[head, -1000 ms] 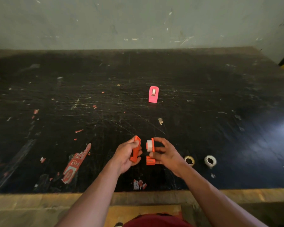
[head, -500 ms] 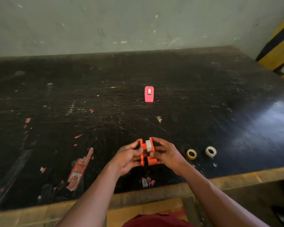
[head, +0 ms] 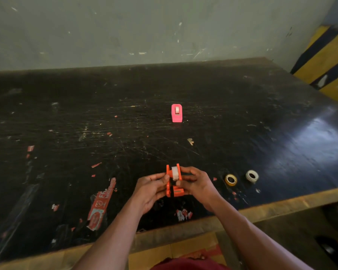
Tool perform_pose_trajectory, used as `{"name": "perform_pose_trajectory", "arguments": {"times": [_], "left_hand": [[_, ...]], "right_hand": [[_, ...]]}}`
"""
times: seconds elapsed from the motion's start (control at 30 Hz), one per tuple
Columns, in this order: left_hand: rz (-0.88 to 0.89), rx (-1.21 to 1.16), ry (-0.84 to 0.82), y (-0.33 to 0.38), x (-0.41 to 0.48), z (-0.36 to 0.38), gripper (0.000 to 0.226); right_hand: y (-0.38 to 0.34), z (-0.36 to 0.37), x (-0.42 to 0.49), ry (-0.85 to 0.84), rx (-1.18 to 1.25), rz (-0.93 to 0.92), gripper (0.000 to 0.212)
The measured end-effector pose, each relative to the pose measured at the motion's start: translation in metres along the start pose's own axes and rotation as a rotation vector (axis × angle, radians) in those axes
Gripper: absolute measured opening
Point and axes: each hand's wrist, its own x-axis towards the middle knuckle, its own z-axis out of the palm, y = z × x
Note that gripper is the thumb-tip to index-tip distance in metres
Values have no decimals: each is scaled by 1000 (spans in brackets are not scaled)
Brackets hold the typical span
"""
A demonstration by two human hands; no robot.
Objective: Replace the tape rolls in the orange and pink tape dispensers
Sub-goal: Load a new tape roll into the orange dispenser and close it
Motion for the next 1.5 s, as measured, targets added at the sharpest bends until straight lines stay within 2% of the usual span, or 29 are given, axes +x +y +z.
{"name": "perform_pose_trajectory", "arguments": {"times": [0.17,0.53,0.77,0.93,1.07,1.3,1.5], "left_hand": [[23,13,-57,3,-2,-11,28],[40,-75,-24,12,-7,-23,26],[73,-86,-25,15,-8,-22,23],[46,6,-109,16,-7,-25,36],[73,79,-65,15,-4,-24,50],[66,125,-87,21,-2,-19,49],[57,108,-79,20,5,-11,48]], "right_hand": [[0,7,2,10,-17,0,44],[-6,23,6,-61,-44,-32,48],[-9,31,11,-16,-78,-65,49],[-11,28,14,-7,-105,-77,53],[-16,28,15,-19,-110,-60,54],[-21,18,17,-37,-163,-32,55],[-22,14,16,-8,-101,-46,53]]}}
